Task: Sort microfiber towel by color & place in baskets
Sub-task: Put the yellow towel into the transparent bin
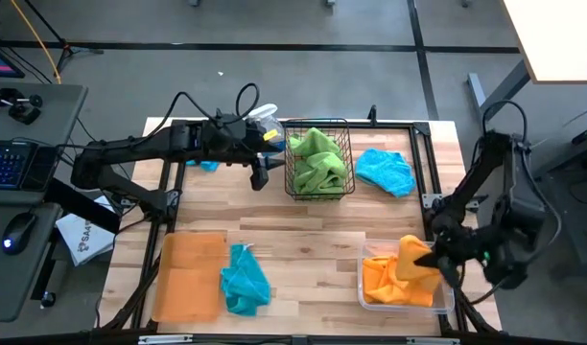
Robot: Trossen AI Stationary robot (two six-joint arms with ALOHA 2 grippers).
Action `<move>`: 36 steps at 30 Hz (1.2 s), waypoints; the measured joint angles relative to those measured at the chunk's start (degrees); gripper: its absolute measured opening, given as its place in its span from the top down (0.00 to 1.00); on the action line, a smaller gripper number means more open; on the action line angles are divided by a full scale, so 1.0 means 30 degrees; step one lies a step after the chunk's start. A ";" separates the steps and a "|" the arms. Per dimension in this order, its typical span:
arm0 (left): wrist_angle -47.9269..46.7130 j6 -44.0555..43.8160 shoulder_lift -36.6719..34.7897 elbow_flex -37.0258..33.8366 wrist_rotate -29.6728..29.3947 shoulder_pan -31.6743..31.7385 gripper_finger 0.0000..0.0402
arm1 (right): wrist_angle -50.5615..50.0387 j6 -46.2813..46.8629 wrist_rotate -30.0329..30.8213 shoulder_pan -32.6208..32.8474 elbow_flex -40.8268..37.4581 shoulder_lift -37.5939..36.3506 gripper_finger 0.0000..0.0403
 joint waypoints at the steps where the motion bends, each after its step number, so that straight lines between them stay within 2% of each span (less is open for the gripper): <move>1: 0.0031 0.0066 0.0000 0.0000 0.0000 0.0007 0.58 | 0.0263 0.0046 0.0260 -0.0121 -0.0202 0.0294 1.00; 3: 0.0031 0.0086 0.0000 0.0000 0.0001 0.0082 0.58 | 0.1097 0.0053 0.0228 -0.0457 -0.0794 0.0844 1.00; 7: 0.0071 0.0098 0.0007 0.0000 -0.0007 0.0131 0.58 | 0.3249 0.1013 -0.1889 -0.1232 -0.2769 0.1870 1.00; 14: 0.0694 0.0095 0.0007 0.0000 0.0175 0.0124 0.58 | 0.5390 0.7477 -0.5405 -0.2963 -0.6140 0.2467 1.00; 18: 0.0686 0.0099 0.0015 0.0000 0.0462 0.0106 0.58 | 0.7861 0.8136 -0.8793 -0.4490 -0.7360 0.2582 1.00; 21: 0.0672 0.0098 0.0015 0.0000 0.0474 0.0102 0.58 | 0.9431 0.8543 -1.0213 -0.5247 -0.8511 0.2760 1.00; 25: 0.0668 0.0386 0.0015 0.0000 0.0466 0.0102 0.58 | 1.1387 0.8898 -1.1130 -0.6027 -1.0120 0.3044 1.00; 29: 0.0540 0.1168 0.0015 0.0156 0.0311 0.0102 0.58 | 1.1988 0.8852 -1.1560 -0.6452 -1.1597 0.3168 0.98; 32: 0.0561 0.1435 0.0007 0.0416 0.0291 0.0102 0.58 | 1.1968 0.8320 -1.1655 -0.6597 -1.1897 0.3129 0.93; 36: 0.0512 0.1611 0.0007 0.0812 0.0284 0.0109 0.58 | 1.1803 0.7153 -1.1668 -0.6590 -1.1448 0.3123 0.81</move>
